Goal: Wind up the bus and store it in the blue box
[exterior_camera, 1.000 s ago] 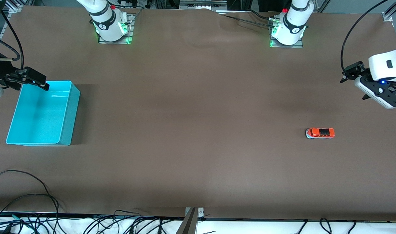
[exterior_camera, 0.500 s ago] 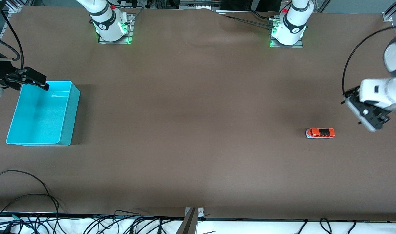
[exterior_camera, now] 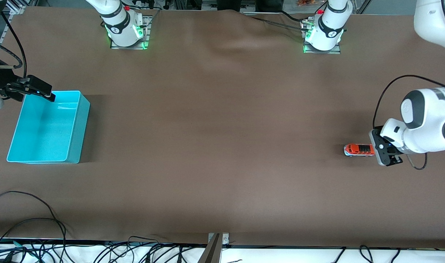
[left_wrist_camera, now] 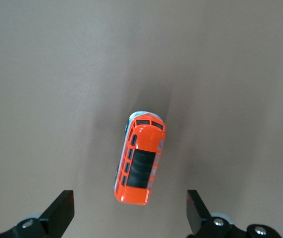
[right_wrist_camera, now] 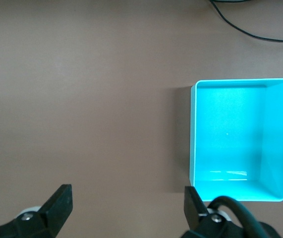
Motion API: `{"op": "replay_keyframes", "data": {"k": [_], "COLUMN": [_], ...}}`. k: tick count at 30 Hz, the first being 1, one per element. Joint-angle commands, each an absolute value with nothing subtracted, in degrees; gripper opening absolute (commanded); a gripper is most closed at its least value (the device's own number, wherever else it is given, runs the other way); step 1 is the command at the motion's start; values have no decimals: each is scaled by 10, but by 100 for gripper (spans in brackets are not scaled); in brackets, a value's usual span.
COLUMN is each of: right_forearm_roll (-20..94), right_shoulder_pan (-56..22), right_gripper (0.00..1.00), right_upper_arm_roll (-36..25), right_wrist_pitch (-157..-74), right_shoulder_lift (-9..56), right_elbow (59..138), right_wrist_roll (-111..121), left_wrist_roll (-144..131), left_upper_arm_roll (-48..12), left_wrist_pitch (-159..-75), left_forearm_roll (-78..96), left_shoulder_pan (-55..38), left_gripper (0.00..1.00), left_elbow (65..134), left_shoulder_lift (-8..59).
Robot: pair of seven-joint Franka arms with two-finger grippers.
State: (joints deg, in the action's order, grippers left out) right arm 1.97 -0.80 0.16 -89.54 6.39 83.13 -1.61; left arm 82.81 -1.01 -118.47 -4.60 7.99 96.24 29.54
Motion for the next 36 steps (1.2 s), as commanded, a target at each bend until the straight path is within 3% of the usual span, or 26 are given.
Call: {"op": "replay_keyframes", "data": {"k": [1, 10, 26, 31, 33, 36], "right_forearm_roll": [14, 14, 14, 14, 14, 14], "right_shoulder_pan": [-9, -9, -9, -9, -9, -9], "right_gripper": [100, 100, 100, 100, 100, 100], "right_upper_arm_roll": [1, 1, 1, 1, 1, 1], "right_wrist_pitch": [-891, -891, -891, -891, -891, -891], "right_shoulder_lift": [69, 69, 69, 69, 69, 69], "right_elbow": [818, 818, 818, 818, 818, 818], "right_wrist_roll": [-19, -19, -19, -19, -19, -19], "left_wrist_roll": [886, 924, 968, 969, 968, 969], "left_upper_arm_roll": [-14, -14, -14, -15, -15, -15], "left_wrist_pitch": [-1276, -1329, -1350, -1352, -1353, -1353], "left_forearm_roll": [-53, -61, -60, -60, -59, -55], "left_shoulder_pan": [89, 93, 101, 100, 101, 101], "left_gripper": [100, 100, 99, 75, 70, 47], "left_elbow": [1019, 1044, 1046, 1052, 1052, 1052], "left_shoulder_lift": [295, 309, 343, 343, 345, 350]}}
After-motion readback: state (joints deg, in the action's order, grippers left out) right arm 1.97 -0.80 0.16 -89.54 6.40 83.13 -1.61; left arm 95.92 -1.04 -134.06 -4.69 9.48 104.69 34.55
